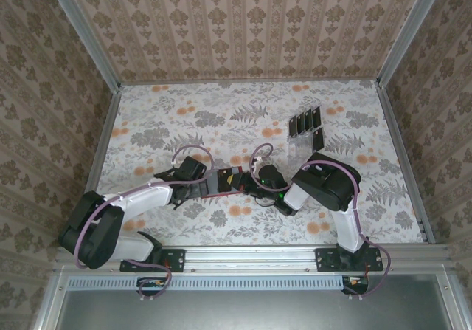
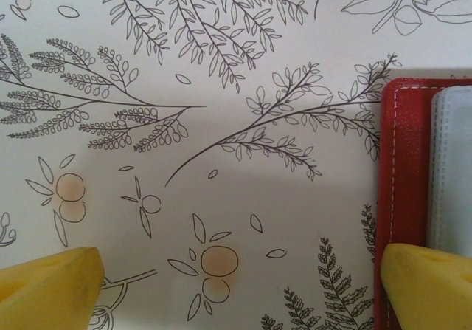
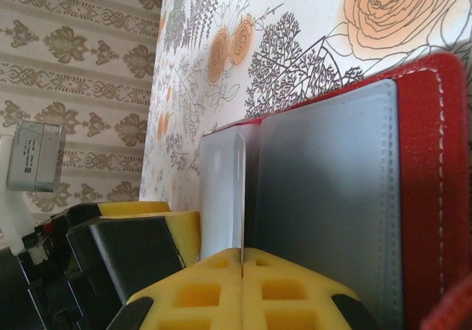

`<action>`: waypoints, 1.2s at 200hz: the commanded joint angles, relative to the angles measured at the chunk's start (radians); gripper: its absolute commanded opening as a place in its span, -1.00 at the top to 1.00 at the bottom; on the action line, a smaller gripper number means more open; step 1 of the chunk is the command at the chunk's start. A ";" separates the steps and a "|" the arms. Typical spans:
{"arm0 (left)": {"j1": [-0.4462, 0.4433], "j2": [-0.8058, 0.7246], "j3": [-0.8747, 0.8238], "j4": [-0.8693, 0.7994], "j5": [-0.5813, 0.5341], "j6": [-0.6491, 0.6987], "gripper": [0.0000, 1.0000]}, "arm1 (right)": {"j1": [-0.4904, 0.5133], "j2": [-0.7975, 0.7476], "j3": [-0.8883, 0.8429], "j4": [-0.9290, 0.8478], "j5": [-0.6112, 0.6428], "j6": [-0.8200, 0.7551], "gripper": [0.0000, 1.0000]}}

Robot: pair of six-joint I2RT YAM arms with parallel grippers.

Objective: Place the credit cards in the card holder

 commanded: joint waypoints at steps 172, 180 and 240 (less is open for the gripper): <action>-0.006 0.038 0.013 -0.048 -0.019 -0.010 -0.99 | -0.042 0.052 0.004 -0.131 -0.114 0.044 1.00; -0.007 0.038 0.015 -0.046 -0.020 -0.008 -1.00 | -0.041 0.053 0.006 -0.139 -0.115 0.043 1.00; -0.008 0.044 0.015 -0.046 -0.017 -0.011 -0.99 | -0.041 0.073 0.047 -0.160 -0.116 0.036 1.00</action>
